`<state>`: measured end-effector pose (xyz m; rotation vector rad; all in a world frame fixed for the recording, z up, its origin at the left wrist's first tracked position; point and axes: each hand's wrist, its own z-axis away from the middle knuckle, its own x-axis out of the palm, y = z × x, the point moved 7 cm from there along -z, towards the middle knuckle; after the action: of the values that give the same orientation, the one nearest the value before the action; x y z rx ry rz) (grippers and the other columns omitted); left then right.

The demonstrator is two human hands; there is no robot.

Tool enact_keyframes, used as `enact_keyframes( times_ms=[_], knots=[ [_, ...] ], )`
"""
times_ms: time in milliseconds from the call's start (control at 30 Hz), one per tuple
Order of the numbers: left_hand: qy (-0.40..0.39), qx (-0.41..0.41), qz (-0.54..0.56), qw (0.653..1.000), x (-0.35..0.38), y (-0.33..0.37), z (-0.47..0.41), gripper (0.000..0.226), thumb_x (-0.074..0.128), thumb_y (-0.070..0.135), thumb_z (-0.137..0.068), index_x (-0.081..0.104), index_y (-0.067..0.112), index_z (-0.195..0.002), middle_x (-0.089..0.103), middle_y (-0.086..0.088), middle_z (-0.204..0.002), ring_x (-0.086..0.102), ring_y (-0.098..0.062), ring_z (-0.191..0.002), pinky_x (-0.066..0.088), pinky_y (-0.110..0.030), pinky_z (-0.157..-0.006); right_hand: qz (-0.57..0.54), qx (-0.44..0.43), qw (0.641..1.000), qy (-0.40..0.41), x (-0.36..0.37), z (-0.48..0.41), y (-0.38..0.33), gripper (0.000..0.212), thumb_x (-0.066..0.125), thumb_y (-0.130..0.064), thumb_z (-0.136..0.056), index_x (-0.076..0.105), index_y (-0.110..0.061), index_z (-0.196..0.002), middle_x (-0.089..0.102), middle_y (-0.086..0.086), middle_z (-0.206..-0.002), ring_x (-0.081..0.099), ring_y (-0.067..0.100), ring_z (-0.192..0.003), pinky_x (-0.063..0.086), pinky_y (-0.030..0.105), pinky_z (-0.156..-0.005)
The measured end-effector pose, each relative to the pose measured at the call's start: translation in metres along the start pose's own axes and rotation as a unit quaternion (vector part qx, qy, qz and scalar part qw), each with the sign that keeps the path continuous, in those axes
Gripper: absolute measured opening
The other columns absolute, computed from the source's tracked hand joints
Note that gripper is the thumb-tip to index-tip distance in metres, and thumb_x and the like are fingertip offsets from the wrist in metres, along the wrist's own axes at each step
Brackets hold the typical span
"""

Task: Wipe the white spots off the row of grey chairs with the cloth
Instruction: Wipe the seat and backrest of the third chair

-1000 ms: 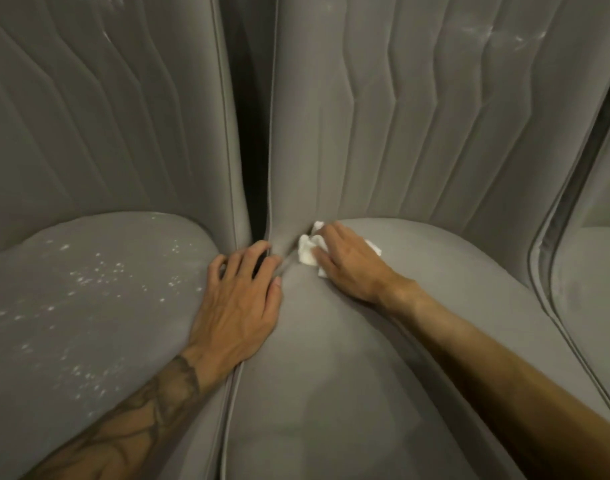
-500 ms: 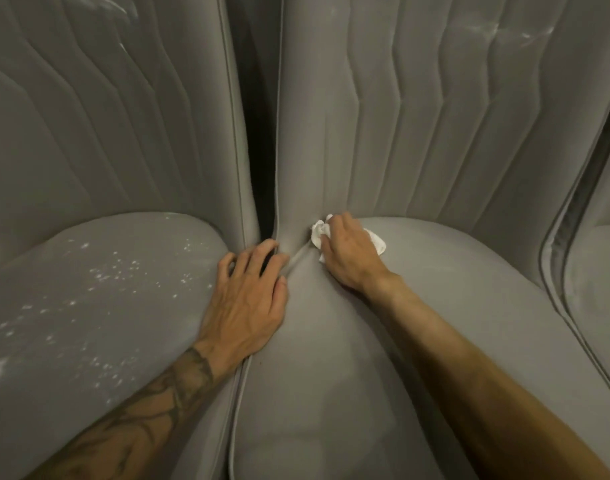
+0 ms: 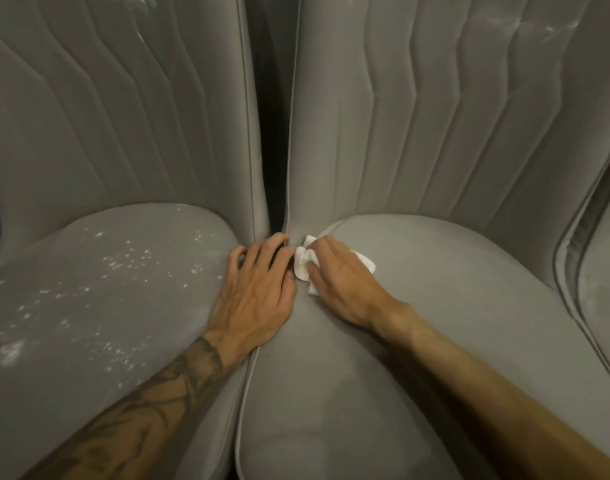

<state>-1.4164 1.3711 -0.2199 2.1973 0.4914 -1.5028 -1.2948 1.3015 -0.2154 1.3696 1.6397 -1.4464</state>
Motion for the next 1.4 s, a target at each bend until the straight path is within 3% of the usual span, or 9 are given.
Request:
enact_keyframes(
  times_ms=[133, 300, 467, 600, 667, 833, 1000, 1200, 1400],
  knots=[
    [-0.018, -0.012, 0.011, 1.0, -0.001, 0.0, 0.0, 0.045, 0.038, 0.033, -0.1, 0.058, 0.017, -0.137, 0.049, -0.005, -0.152, 0.053, -0.024, -0.133, 0.032, -0.048, -0.115, 0.029, 0.077, 0.996, 0.025, -0.012, -0.025, 0.028, 0.026, 0.043, -0.018, -0.104, 0.052, 0.001, -0.12, 0.054, 0.02, -0.12, 0.051, 0.037, -0.108, 0.037, 0.043, -0.098],
    [0.02, -0.025, 0.03, 0.999, -0.009, -0.003, 0.0, 0.039, 0.049, 0.026, -0.098, 0.063, 0.01, -0.131, 0.052, -0.012, -0.153, 0.05, -0.03, -0.139, 0.038, -0.053, -0.114, -0.007, -0.003, 1.0, 0.0, -0.003, 0.006, -0.009, 0.019, 0.045, -0.019, -0.103, 0.055, -0.004, -0.109, 0.055, 0.014, -0.108, 0.051, 0.029, -0.094, 0.04, 0.038, -0.088],
    [-0.023, -0.026, 0.014, 0.999, -0.005, -0.001, -0.001, 0.057, 0.034, 0.035, -0.099, 0.058, 0.008, -0.142, 0.055, -0.011, -0.151, 0.046, -0.029, -0.144, 0.036, -0.051, -0.12, 0.044, 0.108, 0.993, 0.026, -0.02, -0.025, 0.036, 0.028, 0.042, -0.02, -0.104, 0.051, 0.0, -0.122, 0.054, 0.018, -0.122, 0.05, 0.036, -0.111, 0.036, 0.042, -0.098],
    [-0.025, -0.021, 0.022, 0.999, -0.001, -0.002, -0.002, 0.057, 0.032, 0.037, -0.099, 0.06, 0.006, -0.138, 0.061, -0.015, -0.143, 0.051, -0.034, -0.14, 0.038, -0.054, -0.118, 0.007, 0.006, 1.0, 0.016, 0.003, 0.002, -0.015, 0.023, 0.049, -0.018, -0.097, 0.055, -0.003, -0.113, 0.057, 0.015, -0.108, 0.053, 0.032, -0.094, 0.043, 0.042, -0.089],
    [-0.026, -0.015, 0.017, 0.999, 0.001, -0.002, -0.002, 0.055, 0.033, 0.036, -0.099, 0.059, 0.007, -0.138, 0.06, -0.015, -0.143, 0.051, -0.034, -0.14, 0.039, -0.055, -0.117, 0.001, 0.002, 1.0, -0.001, -0.006, 0.005, -0.002, 0.016, 0.046, -0.02, -0.1, 0.053, -0.008, -0.108, 0.055, 0.013, -0.107, 0.052, 0.031, -0.094, 0.043, 0.042, -0.087],
    [-0.011, -0.008, 0.005, 1.0, -0.003, -0.001, -0.002, 0.051, 0.037, 0.031, -0.098, 0.059, 0.008, -0.138, 0.059, -0.013, -0.144, 0.049, -0.032, -0.141, 0.04, -0.055, -0.115, 0.08, 0.128, 0.988, 0.02, -0.023, -0.026, 0.049, 0.03, 0.043, -0.021, -0.103, 0.049, -0.001, -0.125, 0.053, 0.018, -0.126, 0.049, 0.037, -0.114, 0.035, 0.044, -0.099],
    [-0.003, -0.01, 0.029, 1.0, -0.004, -0.002, -0.002, 0.055, 0.031, 0.027, -0.098, 0.062, 0.003, -0.136, 0.062, -0.017, -0.142, 0.052, -0.036, -0.14, 0.04, -0.058, -0.115, 0.01, 0.007, 0.999, 0.029, -0.002, 0.005, -0.015, 0.017, 0.049, -0.015, -0.098, 0.055, -0.003, -0.109, 0.057, 0.017, -0.107, 0.052, 0.033, -0.091, 0.042, 0.043, -0.087],
    [-0.014, -0.012, 0.035, 0.999, 0.001, -0.004, -0.001, 0.062, 0.025, 0.03, -0.097, 0.059, 0.002, -0.14, 0.059, -0.018, -0.145, 0.05, -0.036, -0.142, 0.036, -0.057, -0.119, 0.003, 0.044, 0.998, 0.052, -0.013, -0.005, -0.009, 0.018, 0.048, -0.014, -0.1, 0.055, -0.001, -0.111, 0.056, 0.018, -0.111, 0.051, 0.035, -0.098, 0.039, 0.044, -0.091],
    [0.016, -0.003, 0.053, 0.998, 0.001, -0.003, -0.001, 0.06, 0.029, 0.031, -0.097, 0.064, -0.001, -0.134, 0.063, -0.021, -0.14, 0.055, -0.041, -0.137, 0.04, -0.061, -0.113, -0.045, -0.05, 0.998, 0.014, -0.006, 0.014, -0.02, 0.012, 0.047, -0.019, -0.102, 0.052, -0.009, -0.106, 0.055, 0.009, -0.109, 0.05, 0.025, -0.093, 0.04, 0.035, -0.089]
  ],
)
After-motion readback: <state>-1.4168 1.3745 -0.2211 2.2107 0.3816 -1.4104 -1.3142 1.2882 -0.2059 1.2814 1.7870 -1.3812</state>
